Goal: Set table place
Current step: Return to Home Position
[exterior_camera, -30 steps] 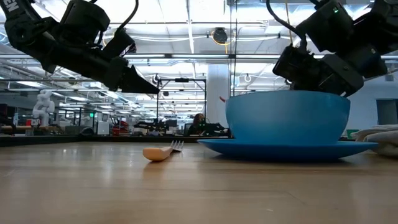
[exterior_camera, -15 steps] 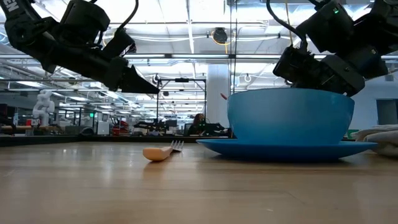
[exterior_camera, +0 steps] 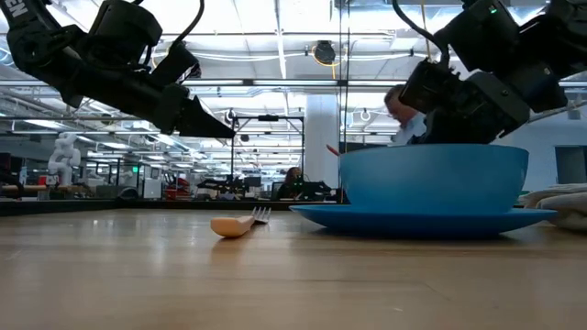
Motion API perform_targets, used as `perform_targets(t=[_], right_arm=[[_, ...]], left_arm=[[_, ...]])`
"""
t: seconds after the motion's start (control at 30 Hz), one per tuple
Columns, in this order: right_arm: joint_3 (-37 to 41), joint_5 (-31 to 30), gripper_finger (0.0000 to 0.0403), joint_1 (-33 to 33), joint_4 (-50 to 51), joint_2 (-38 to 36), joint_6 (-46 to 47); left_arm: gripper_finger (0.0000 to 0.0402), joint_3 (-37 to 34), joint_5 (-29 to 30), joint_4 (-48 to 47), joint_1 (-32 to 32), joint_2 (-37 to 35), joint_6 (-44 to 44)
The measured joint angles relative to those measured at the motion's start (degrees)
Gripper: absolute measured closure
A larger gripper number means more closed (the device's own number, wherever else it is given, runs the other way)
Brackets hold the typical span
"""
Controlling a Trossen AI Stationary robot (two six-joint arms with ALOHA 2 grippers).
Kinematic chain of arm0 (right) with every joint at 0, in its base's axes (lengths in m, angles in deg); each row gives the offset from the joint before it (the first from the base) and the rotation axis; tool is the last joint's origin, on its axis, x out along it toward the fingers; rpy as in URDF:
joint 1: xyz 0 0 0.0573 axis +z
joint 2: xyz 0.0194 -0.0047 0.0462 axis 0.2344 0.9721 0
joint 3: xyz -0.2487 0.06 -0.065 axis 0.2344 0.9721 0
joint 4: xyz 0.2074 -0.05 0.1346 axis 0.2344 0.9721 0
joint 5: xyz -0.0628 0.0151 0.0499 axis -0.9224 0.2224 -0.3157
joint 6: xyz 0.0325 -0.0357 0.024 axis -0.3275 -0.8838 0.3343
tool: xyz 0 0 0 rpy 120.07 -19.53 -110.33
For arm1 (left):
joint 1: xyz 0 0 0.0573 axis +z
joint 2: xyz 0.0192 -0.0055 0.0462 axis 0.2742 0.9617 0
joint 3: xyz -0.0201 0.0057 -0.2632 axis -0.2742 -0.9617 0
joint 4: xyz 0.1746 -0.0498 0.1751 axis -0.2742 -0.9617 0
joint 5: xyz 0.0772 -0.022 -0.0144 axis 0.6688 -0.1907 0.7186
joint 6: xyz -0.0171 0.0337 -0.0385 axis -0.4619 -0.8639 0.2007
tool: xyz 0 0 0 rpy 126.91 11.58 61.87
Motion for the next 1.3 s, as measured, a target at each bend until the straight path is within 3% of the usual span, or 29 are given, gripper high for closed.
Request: perform_targets(t=[0.3, 0.43, 0.63, 0.77, 0.97, 1.3], right_arm=[[-4.02, -0.76, 0.0236, -0.28, 8.48, -2.39, -2.43], [-5.16, -2.7, 0.0236, -0.42, 15.46, -7.23, -3.67], [-5.22, -5.84, 0.0241, -0.42, 17.95, -15.37, -5.94], [-5.24, -5.6, 0.0275, -0.39, 18.32, -16.6, -7.59], [-5.24, -4.14, 0.0387, -0.37, 18.59, -17.2, -11.54], [-2.96, -4.15, 0.0401, -0.44, 18.25, -24.77, -13.89]], left_arm=[[0.0378, 0.0, 0.0, 0.0, -0.01, 0.0, 0.01], [0.0378, 0.0, 0.0, -0.03, -0.01, 0.0, 0.04], [0.0378, 0.0, 0.01, -0.01, -0.01, -0.01, 0.26], [0.0378, 0.0, 0.26, -0.01, -0.01, 0.01, 0.06], [0.0378, -0.02, 0.37, 1.1, -0.02, 0.01, -3.02], [0.0378, -1.8, 3.72, 9.5, -1.36, -1.64, -3.22]])
